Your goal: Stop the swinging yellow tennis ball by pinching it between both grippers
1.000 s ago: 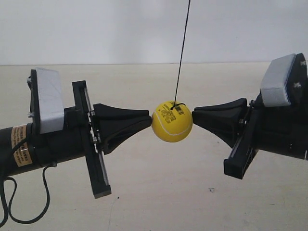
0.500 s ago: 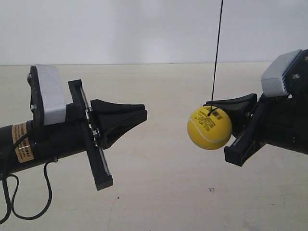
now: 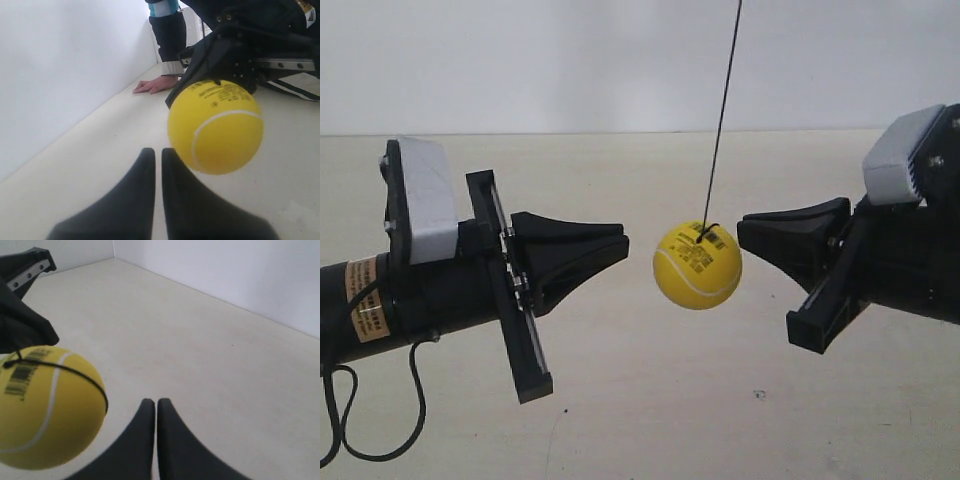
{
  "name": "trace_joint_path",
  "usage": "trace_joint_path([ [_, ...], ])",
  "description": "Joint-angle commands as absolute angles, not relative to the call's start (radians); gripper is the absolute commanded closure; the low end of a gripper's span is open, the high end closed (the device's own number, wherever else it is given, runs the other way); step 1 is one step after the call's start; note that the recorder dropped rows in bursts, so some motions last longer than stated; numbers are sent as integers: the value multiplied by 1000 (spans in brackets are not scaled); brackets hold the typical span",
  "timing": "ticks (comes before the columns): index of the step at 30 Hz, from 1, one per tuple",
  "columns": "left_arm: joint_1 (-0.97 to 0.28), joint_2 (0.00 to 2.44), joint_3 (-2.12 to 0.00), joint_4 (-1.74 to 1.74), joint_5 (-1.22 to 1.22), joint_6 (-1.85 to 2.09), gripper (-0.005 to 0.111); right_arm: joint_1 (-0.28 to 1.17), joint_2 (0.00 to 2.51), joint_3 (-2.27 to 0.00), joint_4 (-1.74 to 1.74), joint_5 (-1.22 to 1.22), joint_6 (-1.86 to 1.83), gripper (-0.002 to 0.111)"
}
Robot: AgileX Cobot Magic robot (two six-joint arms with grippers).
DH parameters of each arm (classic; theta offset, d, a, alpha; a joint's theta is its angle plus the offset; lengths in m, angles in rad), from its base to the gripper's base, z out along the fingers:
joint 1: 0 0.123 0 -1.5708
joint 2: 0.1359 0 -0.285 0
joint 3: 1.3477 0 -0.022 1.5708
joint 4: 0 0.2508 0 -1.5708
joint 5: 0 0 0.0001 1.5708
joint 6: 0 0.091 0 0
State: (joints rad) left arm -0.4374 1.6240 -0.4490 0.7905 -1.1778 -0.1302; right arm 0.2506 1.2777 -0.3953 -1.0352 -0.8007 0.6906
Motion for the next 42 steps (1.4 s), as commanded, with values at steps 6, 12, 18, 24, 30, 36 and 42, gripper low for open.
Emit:
trace_joint_path([
  [6, -441, 1618, -452, 830, -1180, -142, 102, 253, 1178, -396, -1203, -835, 731, 108],
  [12, -441, 1618, -452, 845, -1181, -149, 102, 253, 1152, -396, -1347, -989, 757, 108],
  [18, -441, 1618, -452, 921, -1221, -185, 102, 253, 1164, -396, -1345, -984, 754, 108],
  [24, -439, 1618, -452, 896, -1202, -185, 102, 253, 1164, -396, -1345, -980, 757, 108],
  [30, -343, 1575, -410, 837, -1165, -205, 102, 253, 1164, -396, -1345, -976, 757, 108],
  [36, -288, 1540, -393, 1017, -1221, -283, 102, 253, 1164, -396, -1345, -974, 756, 108],
  [42, -296, 1600, -415, 1022, -1221, -283, 102, 253, 1164, -396, -1297, -920, 752, 108],
])
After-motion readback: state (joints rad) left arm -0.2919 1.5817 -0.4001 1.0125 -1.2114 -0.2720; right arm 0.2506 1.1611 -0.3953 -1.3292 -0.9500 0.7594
